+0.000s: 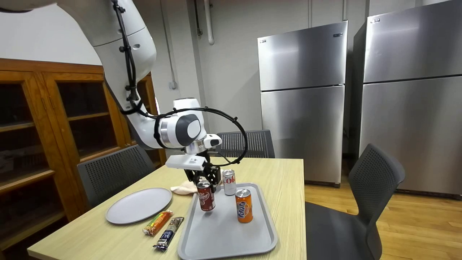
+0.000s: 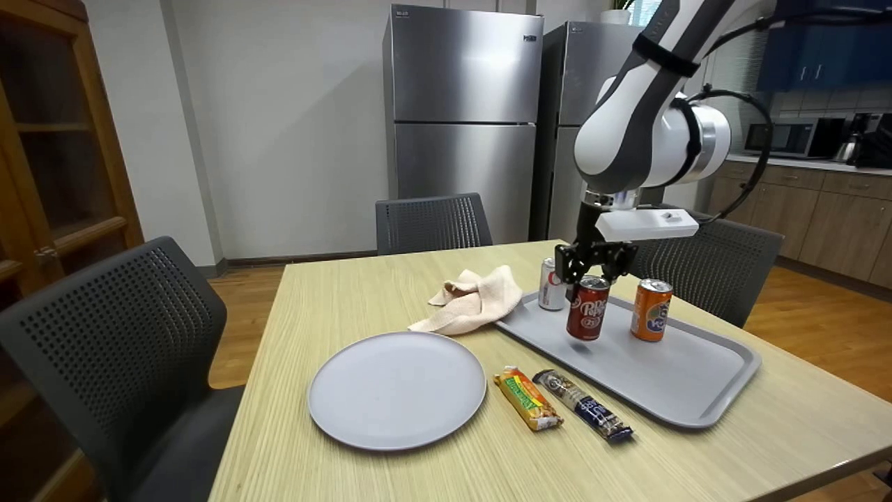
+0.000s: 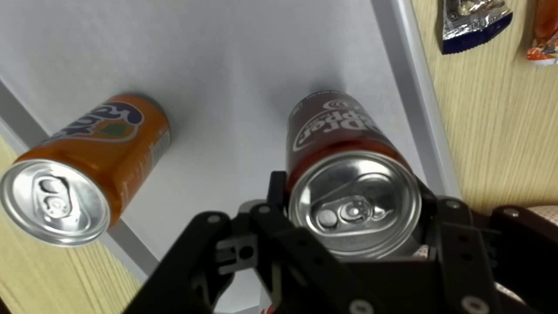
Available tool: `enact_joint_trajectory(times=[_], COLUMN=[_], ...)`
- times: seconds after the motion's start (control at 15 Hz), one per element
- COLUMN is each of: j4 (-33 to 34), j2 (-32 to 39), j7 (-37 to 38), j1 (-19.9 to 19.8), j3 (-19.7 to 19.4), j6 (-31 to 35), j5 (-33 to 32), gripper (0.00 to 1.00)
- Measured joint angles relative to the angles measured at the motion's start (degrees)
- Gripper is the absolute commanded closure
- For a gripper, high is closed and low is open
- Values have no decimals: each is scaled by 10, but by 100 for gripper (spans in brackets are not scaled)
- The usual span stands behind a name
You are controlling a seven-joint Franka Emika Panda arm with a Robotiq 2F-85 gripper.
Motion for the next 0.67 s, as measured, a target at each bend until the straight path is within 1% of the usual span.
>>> enact_joint_trajectory(times=[0.33, 0.4, 0.47, 0.53, 0.6, 0.67], j4=[8, 9, 11, 12, 13, 15], j2=[16, 17, 18, 19, 19, 19], j7=[0, 0, 0, 0, 0, 0], j1=[0, 1, 2, 3, 4, 5], j3=[-6, -6, -7, -8, -9, -10], j6=[2, 2, 2, 2, 2, 2], j5=[-1, -1, -2, -3, -4, -4], gripper=[62, 14, 11, 4, 1, 0])
